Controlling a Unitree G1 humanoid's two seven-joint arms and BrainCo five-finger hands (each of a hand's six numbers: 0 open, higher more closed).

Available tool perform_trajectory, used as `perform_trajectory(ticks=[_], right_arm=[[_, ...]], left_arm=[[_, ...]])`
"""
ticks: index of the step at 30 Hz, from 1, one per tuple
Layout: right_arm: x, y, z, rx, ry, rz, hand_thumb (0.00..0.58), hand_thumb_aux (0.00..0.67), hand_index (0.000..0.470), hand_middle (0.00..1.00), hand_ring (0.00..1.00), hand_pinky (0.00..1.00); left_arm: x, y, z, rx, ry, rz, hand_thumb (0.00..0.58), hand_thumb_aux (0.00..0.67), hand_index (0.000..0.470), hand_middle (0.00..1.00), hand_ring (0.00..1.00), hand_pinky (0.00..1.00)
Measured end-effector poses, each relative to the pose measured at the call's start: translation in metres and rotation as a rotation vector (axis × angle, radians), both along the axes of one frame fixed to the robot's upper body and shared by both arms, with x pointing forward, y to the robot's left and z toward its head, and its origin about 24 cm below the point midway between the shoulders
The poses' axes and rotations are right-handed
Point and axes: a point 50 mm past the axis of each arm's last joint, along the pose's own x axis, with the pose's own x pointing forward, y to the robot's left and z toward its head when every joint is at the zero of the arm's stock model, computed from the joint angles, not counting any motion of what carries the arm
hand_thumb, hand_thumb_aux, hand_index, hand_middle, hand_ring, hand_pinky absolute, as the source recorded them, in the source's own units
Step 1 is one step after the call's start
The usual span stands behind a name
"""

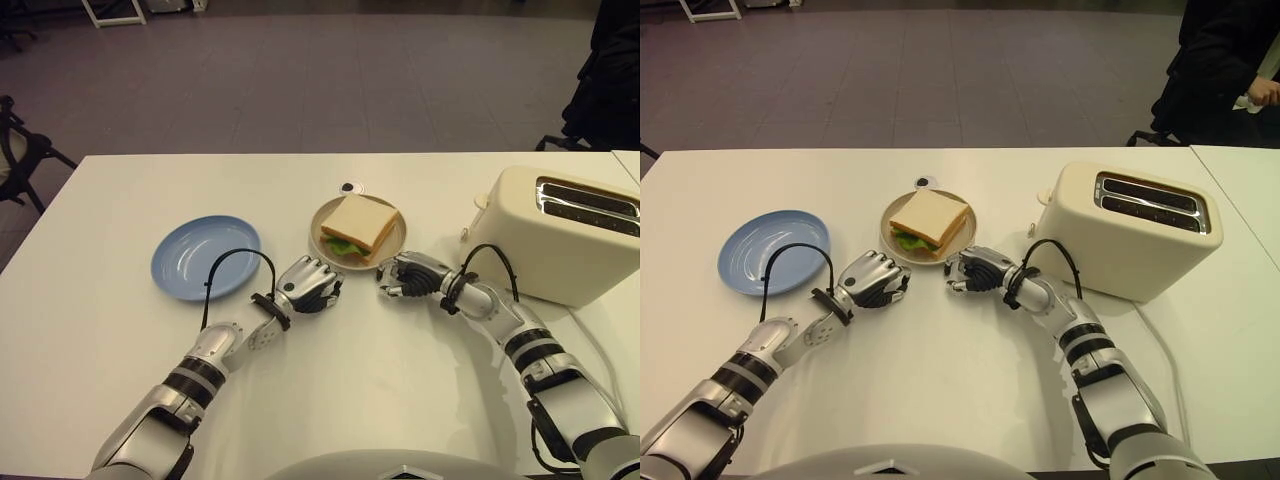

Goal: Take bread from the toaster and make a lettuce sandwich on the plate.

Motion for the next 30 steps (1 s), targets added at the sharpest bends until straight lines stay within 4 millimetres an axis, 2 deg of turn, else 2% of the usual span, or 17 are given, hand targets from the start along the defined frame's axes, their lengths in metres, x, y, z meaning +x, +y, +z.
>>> perform_trajectory(ticks=[2,3,4,5,6,7,10,11,12,14,17,23,30], right_arm=[[-0.011,-0.01,0.015,0.058,-0.046,0.033,0.0,0.0,0.0,0.56,0.56,0.56],[-0.019,-0.017,0.027,0.114,-0.067,0.049,0.0,0.0,0.0,0.19,0.19,0.19],[-0.027,-0.023,0.037,0.157,-0.076,0.061,0.0,0.0,0.0,0.03,0.03,0.03],[-0.035,-0.031,0.047,0.208,-0.076,0.071,0.0,0.0,0.0,0.0,0.0,0.0],[-0.043,-0.037,0.054,0.257,-0.067,0.08,0.0,0.0,0.0,0.0,0.0,0.0],[-0.051,-0.045,0.062,0.32,-0.046,0.082,0.0,0.0,0.0,0.0,0.0,0.0],[-0.065,-0.055,0.073,0.555,0.044,0.039,0.0,0.0,0.0,0.0,0.0,0.0],[-0.067,-0.054,0.073,0.716,0.102,0.006,0.0,0.0,0.0,0.0,0.0,0.0],[-0.068,-0.051,0.069,0.821,0.137,-0.021,0.0,0.0,0.0,0.0,0.0,0.0],[-0.064,-0.04,0.055,1.02,0.235,-0.084,0.0,0.0,0.0,0.0,0.0,0.0],[-0.061,-0.032,0.044,1.07,0.332,-0.089,0.0,0.0,0.0,0.0,0.0,0.0],[-0.063,-0.041,0.041,1.128,0.354,-0.105,0.0,0.0,0.0,0.0,0.0,0.0],[-0.07,-0.03,0.043,1.097,0.356,-0.026,0.0,0.0,0.0,0.0,0.0,0.0]], left_arm=[[-0.021,0.003,0.002,-0.052,0.049,0.002,0.452,0.355,0.249,0.78,0.78,0.78],[-0.035,0.002,0.008,-0.132,0.072,0.0,0.248,0.163,0.114,0.68,0.68,0.68],[-0.046,0.0,0.018,-0.215,0.081,-0.002,0.12,0.074,0.052,0.53,0.53,0.53],[-0.055,-0.002,0.03,-0.323,0.085,-0.005,0.0,0.0,0.0,0.31,0.31,0.31],[-0.063,-0.005,0.042,-0.443,0.091,-0.012,0.0,0.0,0.0,0.11,0.11,0.11],[-0.071,-0.008,0.054,-0.589,0.111,-0.032,0.0,0.0,0.0,0.0,0.0,0.0],[-0.081,-0.013,0.072,-1.006,0.211,-0.061,0.0,0.0,0.0,0.0,0.0,0.0],[-0.081,-0.014,0.073,-1.152,0.266,-0.055,0.0,0.0,0.0,0.0,0.0,0.0],[-0.081,-0.015,0.07,-1.201,0.296,-0.054,0.0,0.0,0.0,0.0,0.0,0.0],[-0.08,-0.016,0.059,-1.193,0.354,-0.044,0.0,0.0,0.0,0.0,0.0,0.0],[-0.077,-0.007,0.045,-1.181,0.381,0.017,0.0,0.0,0.0,0.0,0.0,0.0],[-0.07,-0.001,0.045,-1.275,0.417,0.001,0.0,0.0,0.0,0.0,0.0,0.0],[-0.07,0.009,0.046,-1.275,0.405,0.01,0.0,0.0,0.0,0.0,0.0,0.0]])
